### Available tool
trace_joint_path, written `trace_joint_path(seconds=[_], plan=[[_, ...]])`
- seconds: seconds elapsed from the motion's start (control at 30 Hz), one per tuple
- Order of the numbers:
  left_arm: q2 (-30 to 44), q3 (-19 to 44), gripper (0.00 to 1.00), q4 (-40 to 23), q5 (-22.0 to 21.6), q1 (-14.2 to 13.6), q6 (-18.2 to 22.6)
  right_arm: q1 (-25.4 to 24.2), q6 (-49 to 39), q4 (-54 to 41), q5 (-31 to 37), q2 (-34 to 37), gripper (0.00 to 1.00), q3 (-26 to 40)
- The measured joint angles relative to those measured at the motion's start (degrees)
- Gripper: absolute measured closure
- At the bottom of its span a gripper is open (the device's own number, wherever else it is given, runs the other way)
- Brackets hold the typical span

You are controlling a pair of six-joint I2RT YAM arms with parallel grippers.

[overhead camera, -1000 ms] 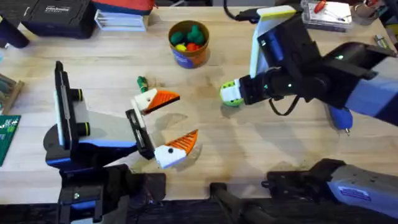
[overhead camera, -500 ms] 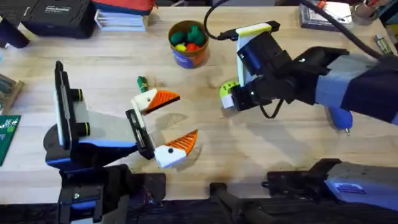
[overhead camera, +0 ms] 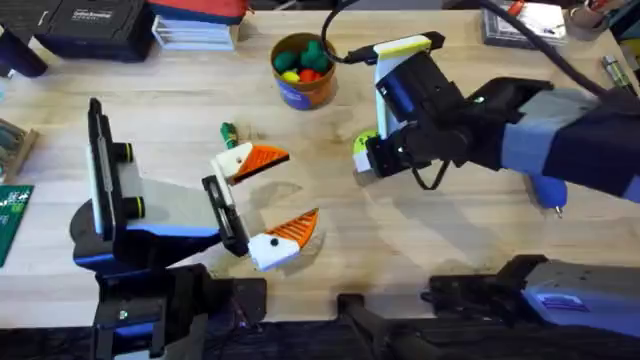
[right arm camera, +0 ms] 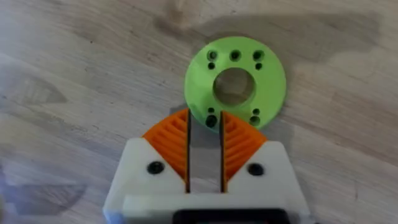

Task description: Pick up the gripper from the table and insert it into the empty holder that is missing its gripper. Then pick up a screw, insert it into the mounting hole, and use the screwdriver to tighten it. Finally, clean up the table by picking up the vegetable and placing it into the bucket.

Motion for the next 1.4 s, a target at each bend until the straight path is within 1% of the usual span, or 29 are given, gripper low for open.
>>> trace_joint_path(seconds=[0.1,0.13,0.23,0.47,0.6,0.67,0.87,1.0,1.07,1.13,1.27,1.33,1.4], plan=[[-0.02,0.00,0.015,0.00,0.00,0.00,-0.02,0.00,-0.02,0.17,0.32,1.14,0.797,0.10],[0.00,0.00,0.015,0.00,0.00,0.00,0.00,0.00,0.00,0.20,0.43,1.19,0.830,0.16],[-0.02,0.00,0.016,0.00,0.00,0.00,0.00,-0.02,0.15,0.42,1.20,1.28,0.984,0.20],[0.00,0.00,0.016,0.00,0.00,0.00,-0.02,0.00,0.18,0.36,1.25,1.52,0.993,0.36],[-0.02,0.00,0.015,0.00,0.00,0.00,0.00,0.00,-0.09,-3.52,1.22,1.52,0.993,1.99],[-0.02,0.00,0.016,0.00,0.00,0.00,-0.02,0.00,-0.51,-6.83,1.20,1.52,0.993,4.45],[-0.01,0.00,0.015,0.00,0.00,0.00,-0.02,1.02,-1.85,-16.05,0.99,1.51,0.994,17.25],[-0.02,0.00,0.015,0.00,0.02,0.00,-0.02,4.30,-3.39,-22.17,0.93,1.63,0.994,27.21],[-0.02,0.00,0.015,0.00,0.04,0.00,-0.02,6.33,-3.52,-25.91,0.77,2.37,0.994,33.26],[0.00,0.00,0.015,-0.02,0.13,0.00,-0.02,8.02,-3.50,-29.70,0.03,4.13,0.994,39.41],[-0.02,0.00,0.015,-0.02,0.22,0.00,0.00,11.47,-3.46,-36.19,-2.60,10.76,0.994,51.83],[-0.02,0.00,0.015,-0.02,0.22,0.00,-0.02,13.44,-3.49,-37.71,-3.49,14.46,0.994,56.47],[-0.02,0.00,0.015,-0.02,0.22,0.00,-0.02,15.68,-3.50,-37.82,-4.11,17.71,0.994,59.61]])
